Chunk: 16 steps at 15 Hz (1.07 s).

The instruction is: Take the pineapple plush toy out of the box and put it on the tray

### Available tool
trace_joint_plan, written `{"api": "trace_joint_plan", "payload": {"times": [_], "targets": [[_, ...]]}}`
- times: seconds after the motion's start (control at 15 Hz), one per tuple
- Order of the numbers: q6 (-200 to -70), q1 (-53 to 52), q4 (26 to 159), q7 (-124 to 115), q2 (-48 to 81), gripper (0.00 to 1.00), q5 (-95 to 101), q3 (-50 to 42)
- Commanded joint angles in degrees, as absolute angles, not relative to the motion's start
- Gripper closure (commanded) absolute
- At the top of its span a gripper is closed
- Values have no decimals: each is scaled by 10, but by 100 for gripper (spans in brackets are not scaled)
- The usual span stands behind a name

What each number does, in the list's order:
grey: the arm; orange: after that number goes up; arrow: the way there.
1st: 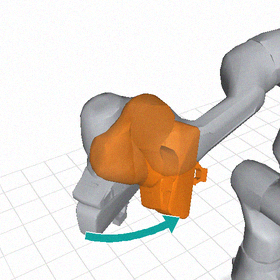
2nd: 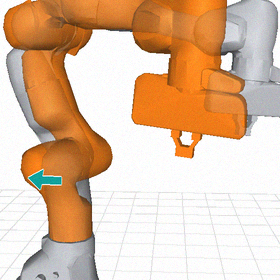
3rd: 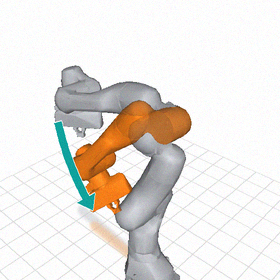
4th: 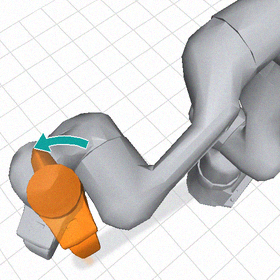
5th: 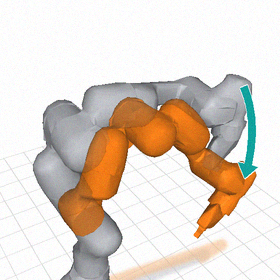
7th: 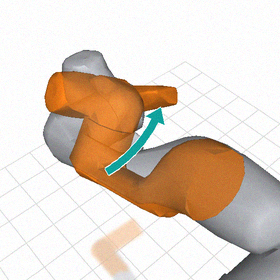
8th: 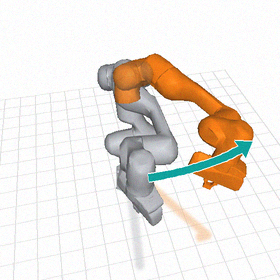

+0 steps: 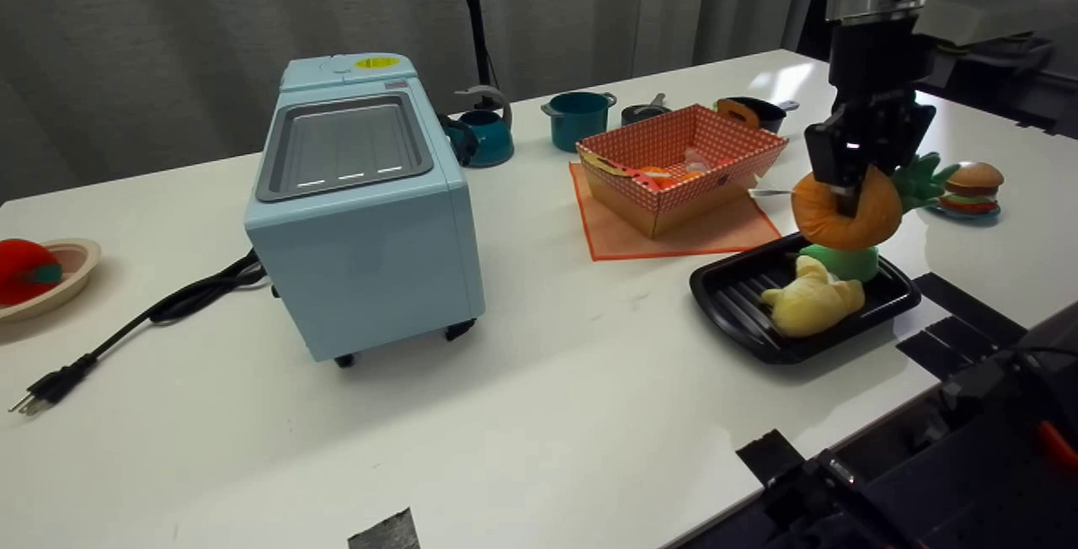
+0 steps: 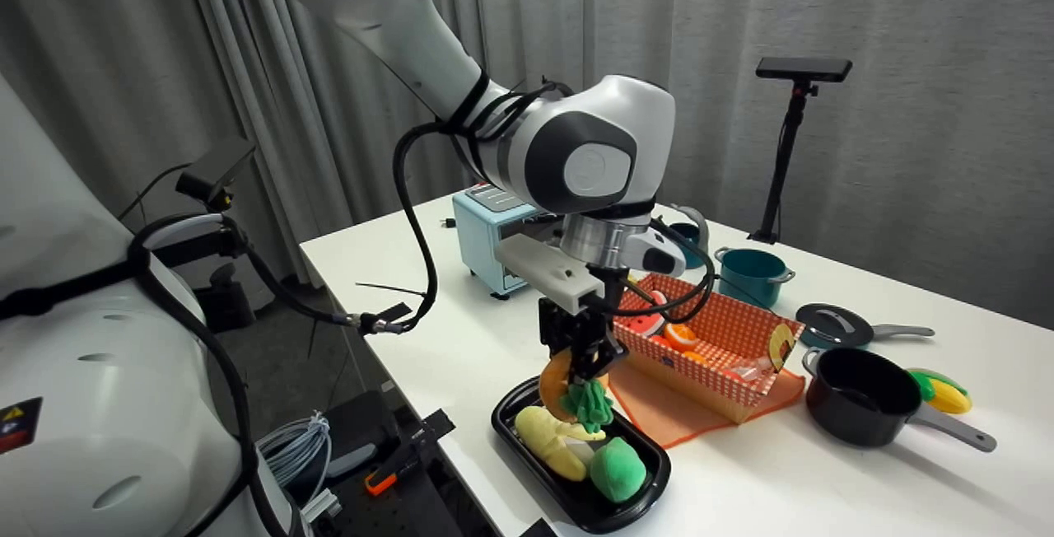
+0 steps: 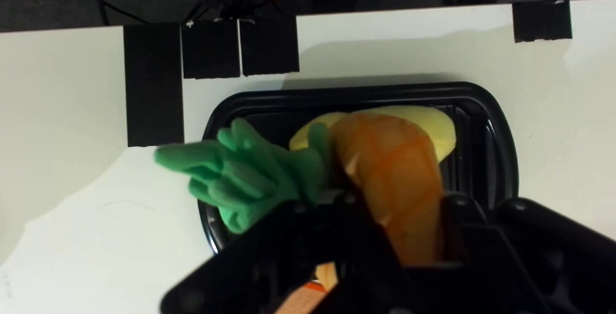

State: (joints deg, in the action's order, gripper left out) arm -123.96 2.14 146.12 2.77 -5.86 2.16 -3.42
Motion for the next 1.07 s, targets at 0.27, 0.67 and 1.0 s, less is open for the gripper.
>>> {"api": "trace_joint_plan", "payload": {"times": [0.27,0.67,1.0], "targets": [[-1208,19,1438,49,-69,18,7,-29],[-1211,19,1438,48,-89,0,11,-27],[-1222,16,1450,43,-137,0,20,-20]]}}
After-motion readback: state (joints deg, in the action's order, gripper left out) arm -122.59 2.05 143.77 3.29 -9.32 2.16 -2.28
